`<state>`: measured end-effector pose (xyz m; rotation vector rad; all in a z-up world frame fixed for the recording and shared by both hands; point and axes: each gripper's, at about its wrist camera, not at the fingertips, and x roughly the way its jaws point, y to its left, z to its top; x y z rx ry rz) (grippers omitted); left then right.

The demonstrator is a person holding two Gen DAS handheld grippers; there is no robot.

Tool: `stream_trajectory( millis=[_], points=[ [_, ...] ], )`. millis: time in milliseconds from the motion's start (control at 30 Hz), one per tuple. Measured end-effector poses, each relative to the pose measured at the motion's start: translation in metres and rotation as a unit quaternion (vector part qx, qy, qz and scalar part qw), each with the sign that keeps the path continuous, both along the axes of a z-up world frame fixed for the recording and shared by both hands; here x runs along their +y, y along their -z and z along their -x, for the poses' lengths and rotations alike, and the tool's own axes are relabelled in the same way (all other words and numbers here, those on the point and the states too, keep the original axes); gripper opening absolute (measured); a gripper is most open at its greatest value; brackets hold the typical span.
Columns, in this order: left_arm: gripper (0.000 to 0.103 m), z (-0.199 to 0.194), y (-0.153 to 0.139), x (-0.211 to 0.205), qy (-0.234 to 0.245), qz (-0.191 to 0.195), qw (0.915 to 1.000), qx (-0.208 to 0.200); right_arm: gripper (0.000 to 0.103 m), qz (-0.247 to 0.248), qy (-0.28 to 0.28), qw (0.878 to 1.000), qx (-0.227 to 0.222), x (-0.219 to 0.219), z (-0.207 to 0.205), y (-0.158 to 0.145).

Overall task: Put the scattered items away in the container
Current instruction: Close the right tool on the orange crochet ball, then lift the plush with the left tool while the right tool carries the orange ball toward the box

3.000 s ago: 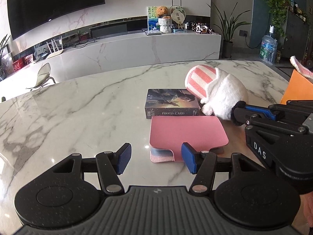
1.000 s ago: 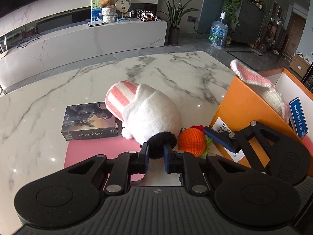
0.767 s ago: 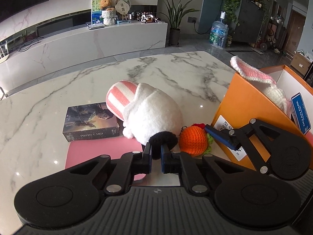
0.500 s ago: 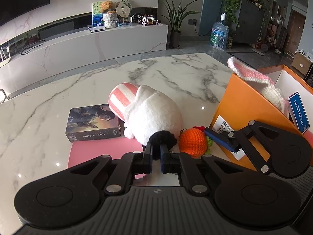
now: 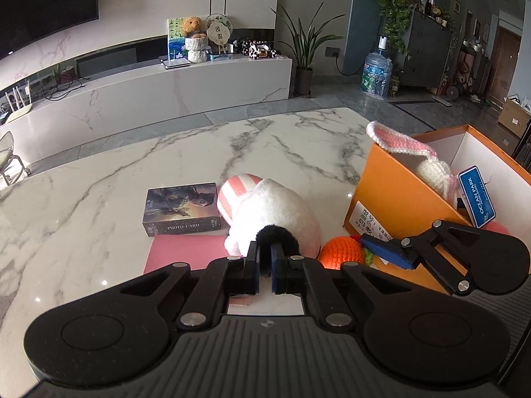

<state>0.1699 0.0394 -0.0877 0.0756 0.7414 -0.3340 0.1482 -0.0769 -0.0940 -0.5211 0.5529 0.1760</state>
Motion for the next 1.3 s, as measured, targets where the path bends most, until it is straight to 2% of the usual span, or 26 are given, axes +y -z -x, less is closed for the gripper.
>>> stream_trajectory(
  millis=[267, 467, 533, 767, 867, 967, 1000, 1033, 1067, 1100, 1133, 1267, 1300],
  points=[
    [0.006, 0.034, -0.012, 0.006, -0.012, 0.005, 0.9999, -0.008, 0.044, -0.035, -0.009, 0.999, 0.013, -0.003, 0.039, -0.028],
    [0.005, 0.060, -0.029, 0.002, -0.013, 0.008, 0.9995, -0.029, 0.044, -0.063, -0.002, 0.998, 0.004, -0.005, 0.059, -0.020],
    [0.001, 0.067, -0.033, 0.000, -0.013, 0.007, 0.9993, -0.034, 0.044, -0.078, 0.003, 0.997, 0.001, -0.002, 0.073, -0.013],
    [0.000, 0.092, -0.045, -0.008, -0.011, -0.005, 0.9984, -0.055, 0.044, -0.109, 0.008, 0.994, -0.016, -0.012, 0.089, -0.029],
    [0.000, 0.099, -0.045, -0.008, -0.012, -0.015, 0.9984, -0.053, 0.044, -0.118, 0.010, 0.993, -0.013, -0.018, 0.098, -0.029],
    [0.002, 0.106, -0.038, 0.000, -0.016, -0.003, 0.9990, -0.041, 0.044, -0.132, 0.021, 0.991, 0.002, -0.025, 0.107, -0.025],
    [0.007, 0.108, -0.036, 0.003, -0.015, 0.003, 0.9992, -0.037, 0.044, -0.137, 0.025, 0.990, 0.008, -0.028, 0.110, -0.024],
    [0.021, 0.110, -0.034, 0.004, -0.015, 0.008, 0.9992, -0.036, 0.044, -0.142, 0.028, 0.989, 0.013, -0.030, 0.112, -0.022],
    [0.030, 0.112, -0.031, 0.006, -0.016, 0.011, 0.9992, -0.036, 0.044, -0.147, 0.032, 0.989, 0.018, -0.031, 0.115, -0.020],
    [0.050, 0.115, -0.028, 0.006, -0.017, 0.010, 0.9991, -0.038, 0.044, -0.149, 0.035, 0.988, 0.022, -0.032, 0.118, -0.018],
    [0.064, 0.117, -0.025, 0.005, -0.016, 0.006, 0.9990, -0.041, 0.044, -0.149, 0.036, 0.988, 0.025, -0.033, 0.119, -0.016],
    [0.067, 0.120, -0.014, -0.002, -0.003, -0.004, 0.9993, -0.038, 0.044, -0.144, 0.035, 0.989, 0.028, -0.033, 0.122, -0.008],
    [0.071, 0.119, -0.011, -0.004, -0.001, -0.002, 0.9994, -0.036, 0.044, -0.142, 0.035, 0.989, 0.028, -0.033, 0.123, -0.007]
  ],
)
